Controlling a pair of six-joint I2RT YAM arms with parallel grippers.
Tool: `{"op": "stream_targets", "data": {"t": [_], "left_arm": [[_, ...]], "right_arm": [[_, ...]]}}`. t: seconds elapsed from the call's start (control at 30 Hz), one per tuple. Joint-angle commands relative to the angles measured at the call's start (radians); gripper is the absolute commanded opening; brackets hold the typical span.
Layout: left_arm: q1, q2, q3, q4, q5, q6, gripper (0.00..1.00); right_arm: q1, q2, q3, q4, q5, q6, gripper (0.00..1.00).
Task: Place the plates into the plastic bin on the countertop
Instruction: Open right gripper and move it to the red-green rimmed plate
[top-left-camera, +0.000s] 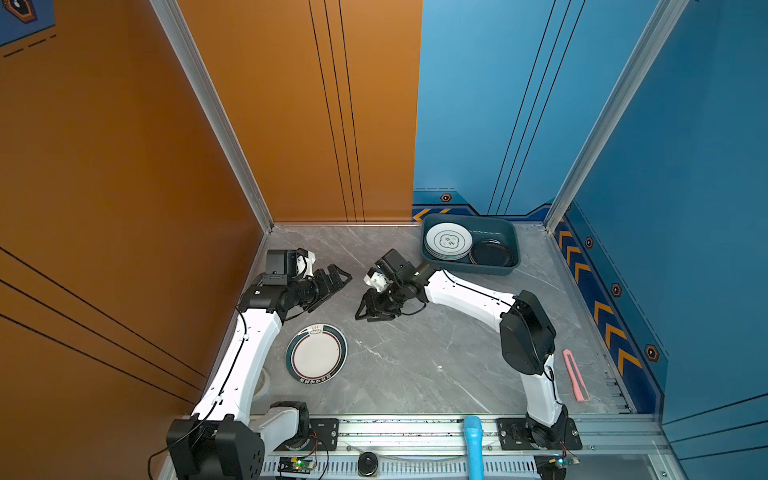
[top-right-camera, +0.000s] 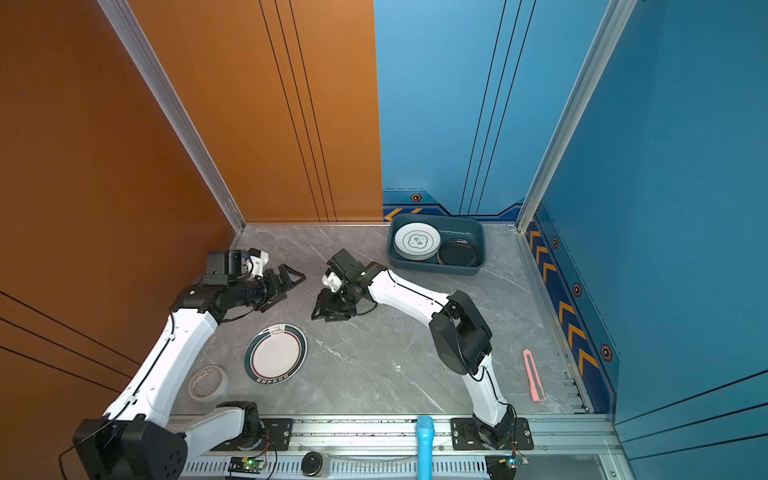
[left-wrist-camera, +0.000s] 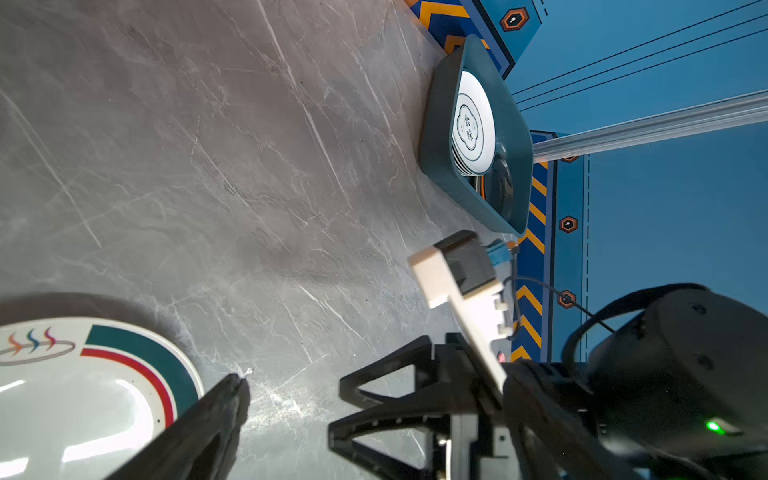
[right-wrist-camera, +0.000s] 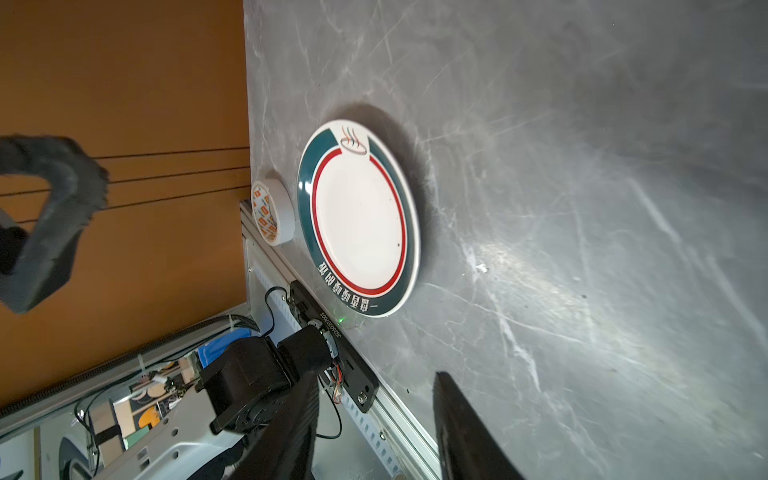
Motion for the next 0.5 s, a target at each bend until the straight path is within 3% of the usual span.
{"op": "stream_targets", "data": {"t": [0.0, 0.47], "left_arm": [[-0.011, -0.037, -0.04, -0.027, 0.004, -0.001, 0.98], [0.022, -0.143, -0.107, -0.075, 0.011, 0.016, 0.98]], "right_arm": [[0.012, 0.078, -0.001, 0.07, 0.026, 0.034, 0.47], [0.042, 0.232, 0.028, 0.2, -0.033, 0.086, 0.46]]}}
